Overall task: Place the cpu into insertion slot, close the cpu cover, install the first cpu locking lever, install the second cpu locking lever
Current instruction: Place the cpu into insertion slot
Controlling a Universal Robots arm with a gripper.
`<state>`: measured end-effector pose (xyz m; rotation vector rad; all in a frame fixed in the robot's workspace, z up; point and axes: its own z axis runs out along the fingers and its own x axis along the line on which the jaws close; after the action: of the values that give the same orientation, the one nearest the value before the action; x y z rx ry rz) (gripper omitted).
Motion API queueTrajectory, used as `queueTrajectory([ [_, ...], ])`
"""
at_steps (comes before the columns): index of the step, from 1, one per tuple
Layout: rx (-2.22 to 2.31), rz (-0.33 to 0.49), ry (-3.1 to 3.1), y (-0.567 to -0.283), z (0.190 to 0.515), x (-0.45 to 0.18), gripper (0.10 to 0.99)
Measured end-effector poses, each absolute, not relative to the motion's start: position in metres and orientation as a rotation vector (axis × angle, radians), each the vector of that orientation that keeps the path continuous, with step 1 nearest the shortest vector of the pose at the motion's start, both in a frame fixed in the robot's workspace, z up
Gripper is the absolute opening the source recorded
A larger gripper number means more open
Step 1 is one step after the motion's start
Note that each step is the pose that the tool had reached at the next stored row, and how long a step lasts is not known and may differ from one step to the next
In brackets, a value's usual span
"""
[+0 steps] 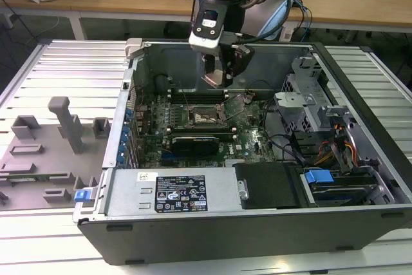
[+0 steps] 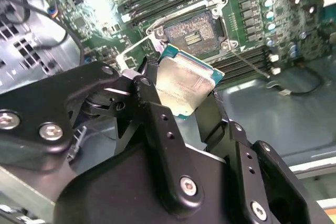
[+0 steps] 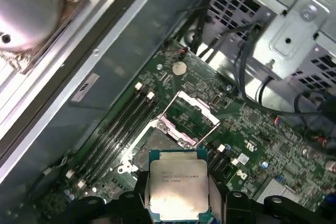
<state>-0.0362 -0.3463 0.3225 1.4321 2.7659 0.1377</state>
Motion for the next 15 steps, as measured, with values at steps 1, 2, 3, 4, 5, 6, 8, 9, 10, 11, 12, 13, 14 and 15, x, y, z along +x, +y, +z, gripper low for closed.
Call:
queueTrajectory([
  [1,1.465,0.137,2.747,-0.346,0.322,-0.036,0.537],
  [2,1.504,0.137,2.725,-0.346,0.321,-0.036,0.537],
  [3,1.563,0.135,2.689,-0.346,0.319,-0.036,0.537],
  [4,1.621,0.134,2.652,-0.346,0.318,-0.036,0.537],
  [5,1.661,0.133,2.626,-0.346,0.316,-0.036,0.537],
  [6,1.693,0.133,2.604,-0.346,0.316,-0.036,0.537],
  [8,1.744,0.132,2.568,-0.346,0.314,-0.036,0.537],
  [9,1.770,0.131,2.550,-0.346,0.313,-0.036,0.537],
  [10,1.797,0.131,2.530,-0.346,0.313,-0.036,0.537],
  [11,1.818,0.130,2.513,-0.346,0.312,-0.036,0.537],
  [12,1.857,0.129,2.483,-0.346,0.311,-0.036,0.537],
  [13,1.877,0.129,2.468,-0.346,0.311,-0.036,0.537],
  [14,1.899,0.128,2.450,-0.346,0.310,-0.036,0.537],
  [15,1.930,0.127,2.424,-0.346,0.309,-0.036,0.537],
])
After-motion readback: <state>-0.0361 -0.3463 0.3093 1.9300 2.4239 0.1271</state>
